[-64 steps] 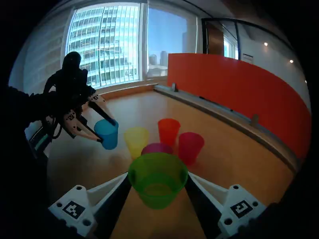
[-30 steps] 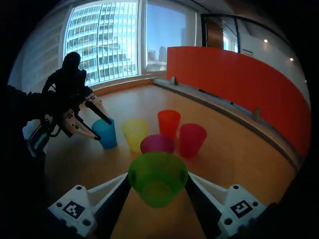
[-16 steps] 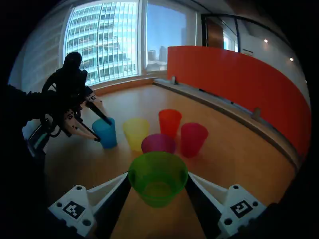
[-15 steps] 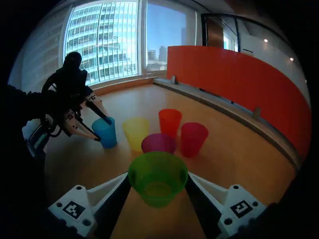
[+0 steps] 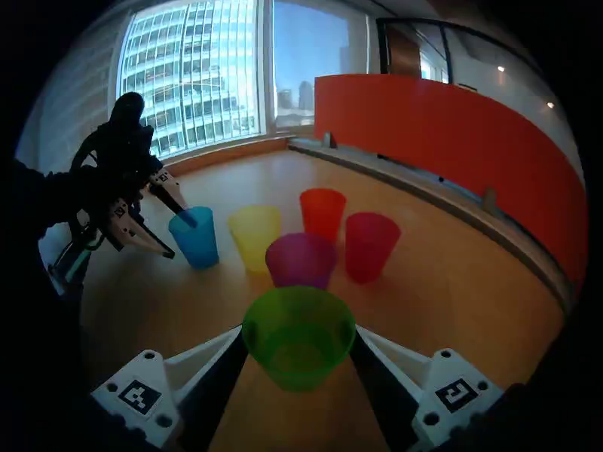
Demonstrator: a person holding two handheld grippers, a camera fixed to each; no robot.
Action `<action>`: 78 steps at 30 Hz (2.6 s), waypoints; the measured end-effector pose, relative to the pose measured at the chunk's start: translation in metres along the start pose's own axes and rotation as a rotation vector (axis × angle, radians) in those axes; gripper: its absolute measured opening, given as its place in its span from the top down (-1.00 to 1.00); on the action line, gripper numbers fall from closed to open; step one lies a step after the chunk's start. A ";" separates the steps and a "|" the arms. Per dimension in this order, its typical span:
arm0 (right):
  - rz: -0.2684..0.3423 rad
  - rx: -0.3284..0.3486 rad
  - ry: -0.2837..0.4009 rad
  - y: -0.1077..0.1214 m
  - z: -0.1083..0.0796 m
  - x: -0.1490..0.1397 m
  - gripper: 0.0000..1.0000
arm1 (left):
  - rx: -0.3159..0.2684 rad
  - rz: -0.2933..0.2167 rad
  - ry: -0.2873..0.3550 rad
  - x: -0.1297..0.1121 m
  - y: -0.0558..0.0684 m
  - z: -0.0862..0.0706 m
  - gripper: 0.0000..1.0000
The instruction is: Pour water
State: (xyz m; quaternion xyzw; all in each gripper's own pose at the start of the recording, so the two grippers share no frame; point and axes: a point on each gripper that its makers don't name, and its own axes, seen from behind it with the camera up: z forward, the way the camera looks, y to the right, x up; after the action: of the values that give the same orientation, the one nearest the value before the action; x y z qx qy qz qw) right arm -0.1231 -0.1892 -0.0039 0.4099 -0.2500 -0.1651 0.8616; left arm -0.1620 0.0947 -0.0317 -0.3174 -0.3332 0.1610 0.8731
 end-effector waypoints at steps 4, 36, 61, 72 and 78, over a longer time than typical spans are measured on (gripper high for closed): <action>-0.003 -0.003 -0.009 0.000 0.005 -0.006 -0.81 | 0.008 -0.009 0.000 -0.005 -0.001 -0.006 -0.87; 0.002 -0.032 -0.023 0.000 0.001 -0.024 -1.00 | 0.050 -0.030 0.003 -0.011 -0.008 -0.022 -0.87; 0.082 -0.174 0.026 0.009 -0.066 -0.048 -1.00 | 0.192 -0.103 0.086 -0.005 -0.035 -0.049 -0.88; 0.113 -0.268 0.065 0.016 -0.096 -0.050 -1.00 | 0.322 -0.162 0.192 0.012 -0.054 -0.066 -0.88; 0.127 -0.326 0.103 0.020 -0.111 -0.046 -1.00 | 0.390 -0.182 0.256 0.019 -0.063 -0.075 -0.88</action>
State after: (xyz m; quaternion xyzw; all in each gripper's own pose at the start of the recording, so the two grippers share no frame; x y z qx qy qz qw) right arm -0.0968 -0.0855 -0.0615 0.2559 -0.2007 -0.1272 0.9370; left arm -0.0928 0.0238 -0.0244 -0.1295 -0.2099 0.1016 0.9638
